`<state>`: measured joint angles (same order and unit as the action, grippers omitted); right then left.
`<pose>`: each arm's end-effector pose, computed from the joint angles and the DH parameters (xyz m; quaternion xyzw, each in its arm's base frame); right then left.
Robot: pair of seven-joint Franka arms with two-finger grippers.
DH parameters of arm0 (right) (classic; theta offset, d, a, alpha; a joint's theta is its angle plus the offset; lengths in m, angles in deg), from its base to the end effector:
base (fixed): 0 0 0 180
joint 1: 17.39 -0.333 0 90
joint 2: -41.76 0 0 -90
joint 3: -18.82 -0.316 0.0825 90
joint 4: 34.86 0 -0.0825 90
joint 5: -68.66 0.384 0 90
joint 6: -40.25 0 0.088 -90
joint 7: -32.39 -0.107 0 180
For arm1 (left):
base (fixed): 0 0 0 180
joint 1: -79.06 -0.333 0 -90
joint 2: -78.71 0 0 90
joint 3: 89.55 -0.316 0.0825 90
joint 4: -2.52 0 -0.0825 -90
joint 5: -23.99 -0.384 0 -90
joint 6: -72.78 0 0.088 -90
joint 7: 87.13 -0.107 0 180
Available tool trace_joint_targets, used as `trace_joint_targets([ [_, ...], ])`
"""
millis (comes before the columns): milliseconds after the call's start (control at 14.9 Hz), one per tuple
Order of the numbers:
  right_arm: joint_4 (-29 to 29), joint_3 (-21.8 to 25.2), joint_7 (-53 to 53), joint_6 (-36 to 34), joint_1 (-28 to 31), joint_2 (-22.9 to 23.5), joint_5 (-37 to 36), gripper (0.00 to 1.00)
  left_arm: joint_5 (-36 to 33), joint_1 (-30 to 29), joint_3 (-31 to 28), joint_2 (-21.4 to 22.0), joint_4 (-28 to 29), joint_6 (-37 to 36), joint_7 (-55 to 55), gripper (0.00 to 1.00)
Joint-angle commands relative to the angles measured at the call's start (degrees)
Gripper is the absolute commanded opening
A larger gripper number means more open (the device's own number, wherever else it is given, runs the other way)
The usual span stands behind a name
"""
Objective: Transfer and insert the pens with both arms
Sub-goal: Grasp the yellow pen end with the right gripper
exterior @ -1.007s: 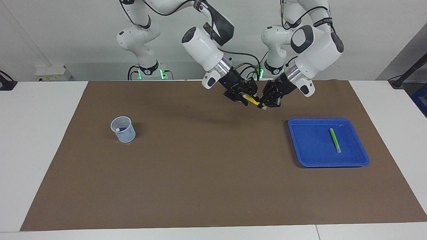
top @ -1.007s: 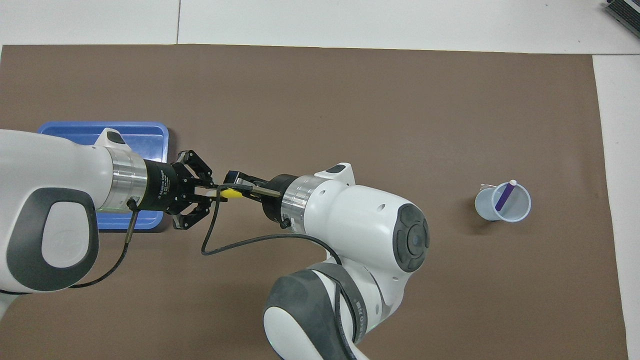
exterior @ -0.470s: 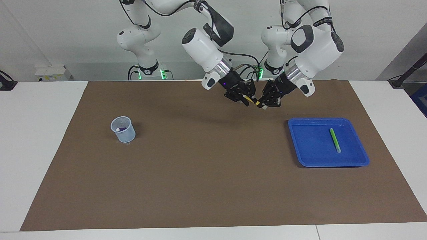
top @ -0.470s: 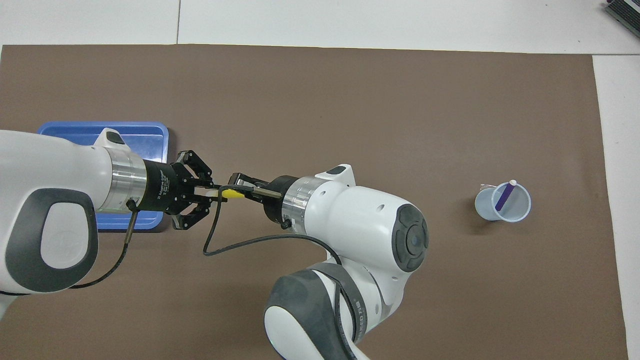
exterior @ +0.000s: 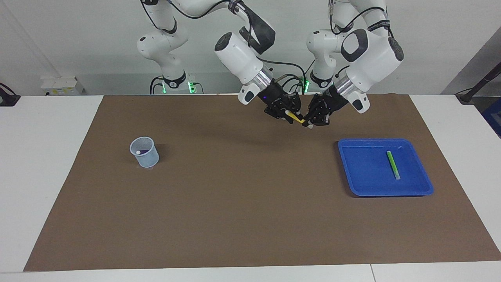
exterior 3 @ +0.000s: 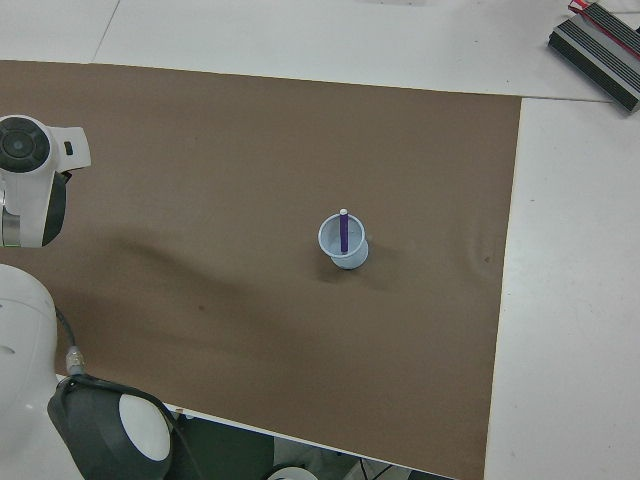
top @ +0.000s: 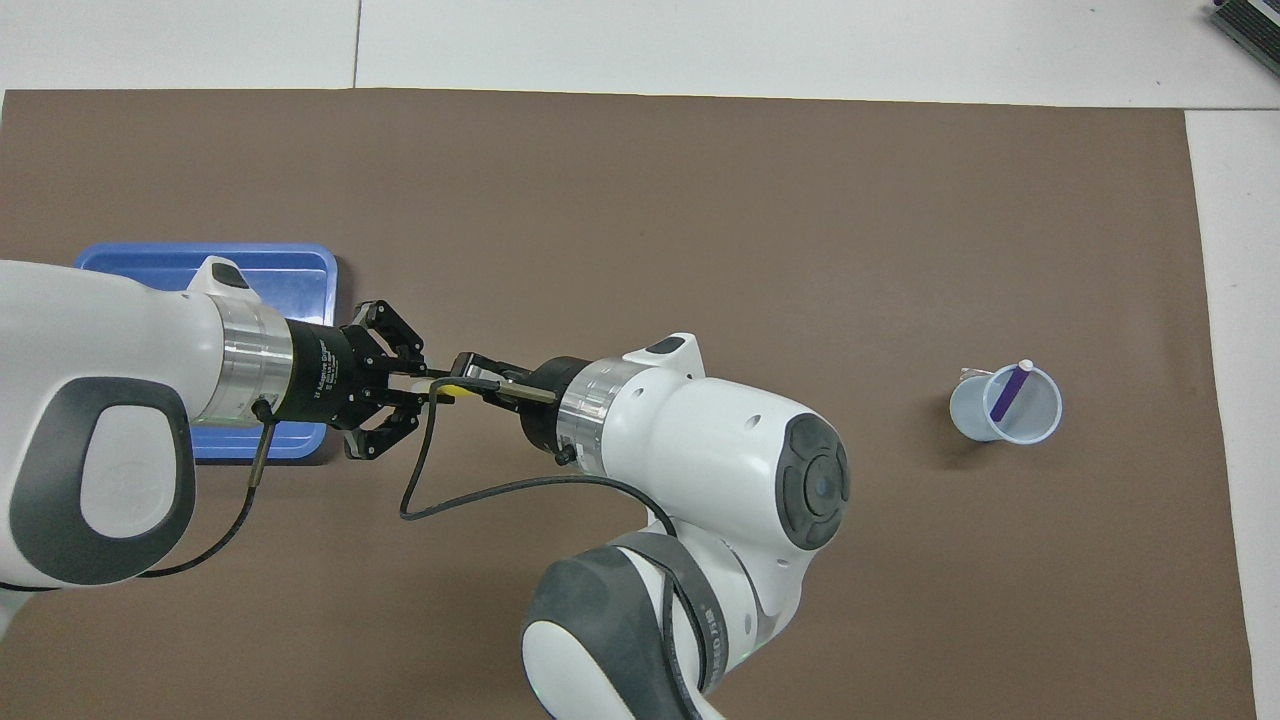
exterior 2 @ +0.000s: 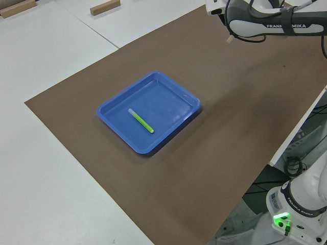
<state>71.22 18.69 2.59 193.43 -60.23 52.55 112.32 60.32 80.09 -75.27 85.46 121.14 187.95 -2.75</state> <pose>0.4903 0.4281 0.4864 -0.9064 0.1603 -0.0768 0.3833 0.5017 -0.1778 0.4960 0.7146 0.6439 -0.1899 0.1964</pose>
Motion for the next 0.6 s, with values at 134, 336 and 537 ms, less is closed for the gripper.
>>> trace_joint_targets([
  [134, 1.2, 0.1, -0.2, -0.4, -0.1, -1.1, 0.5, 0.24, 1.0, 0.3, -0.5, 1.9, 1.8, 0.1, 0.6, 0.0],
  [336, 1.3, 0.1, -0.3, -0.4, -0.2, -1.2, 0.5, 0.15, 1.0, 0.3, -0.5, 1.9, 1.8, 0.1, 0.6, 0.0],
  [537, 1.3, 0.1, -0.2, -0.4, -0.1, -1.2, 1.0, 0.0, 1.0, 0.3, -0.5, 1.9, 1.8, 0.1, 0.7, 0.0],
])
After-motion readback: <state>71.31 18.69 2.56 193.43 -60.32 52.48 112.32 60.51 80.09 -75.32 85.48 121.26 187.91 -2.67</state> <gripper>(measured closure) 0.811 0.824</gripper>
